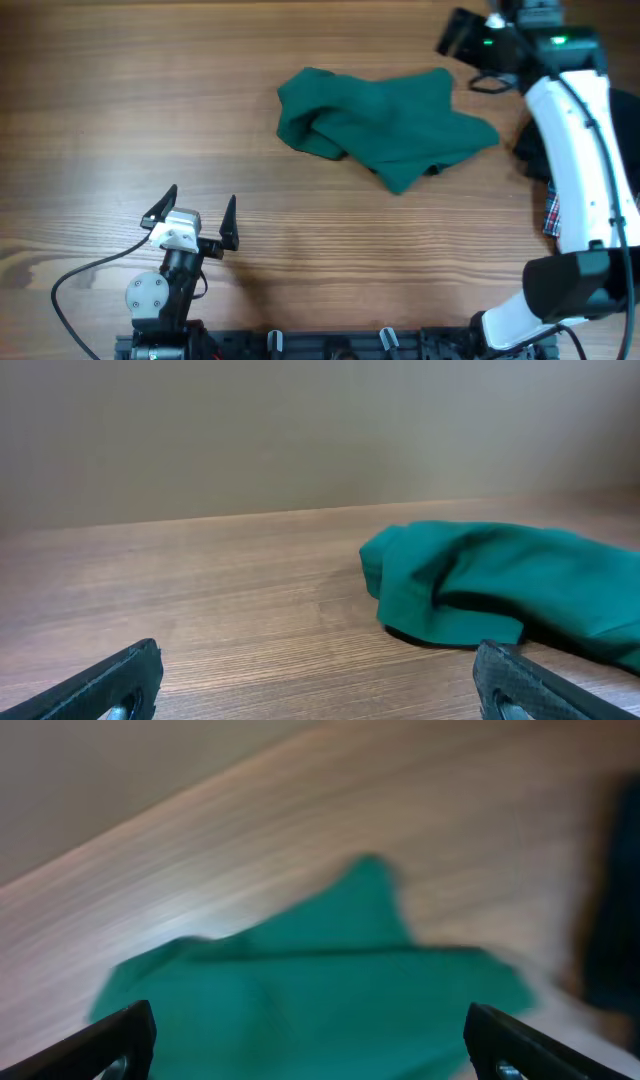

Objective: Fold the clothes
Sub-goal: 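Reach the left gripper to the green garment's left edge and grasp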

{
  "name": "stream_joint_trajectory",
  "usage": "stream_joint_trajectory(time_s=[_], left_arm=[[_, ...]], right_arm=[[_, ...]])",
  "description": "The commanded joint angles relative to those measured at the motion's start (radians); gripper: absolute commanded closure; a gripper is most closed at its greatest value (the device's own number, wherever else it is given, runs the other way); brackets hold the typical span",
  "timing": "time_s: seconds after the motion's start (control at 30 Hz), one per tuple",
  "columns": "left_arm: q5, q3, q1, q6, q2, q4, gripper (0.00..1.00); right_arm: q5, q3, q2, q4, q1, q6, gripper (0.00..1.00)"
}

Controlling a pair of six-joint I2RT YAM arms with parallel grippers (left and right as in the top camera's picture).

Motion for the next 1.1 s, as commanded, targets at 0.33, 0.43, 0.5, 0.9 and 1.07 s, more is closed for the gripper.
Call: stream_joint_trajectory(time_s=[0.33,0.43,0.5,0.9,1.07], left_arm=[[0.226,-0.005,0.003,0.005,-0.003,0.103,0.0],[0.388,-0.005,0.003,0.005,-0.003,0.146,0.0],[0.414,-0.003,0.003,0.002,-0.003,0.163,0.0],[0.65,0.346,0.003,-0.054,0.647,0.314,0.0],[0.563,0.566,0.002,-0.191,0.933,0.11,0.0]], right_arm=[[0.034,-0.007,0.021,-0.058,-0.36,0.0,0.0],[0.043,-0.023,0.021,-0.057,-0.364,0.0,0.0],[0.043,-0.023,0.021,-0.056,-0.364,0.001,0.0],[0.043,-0.023,0.021,-0.048,-0.364,0.0,0.0],[0.043,-0.023,0.021,-0.045,-0.364,0.001,0.0]])
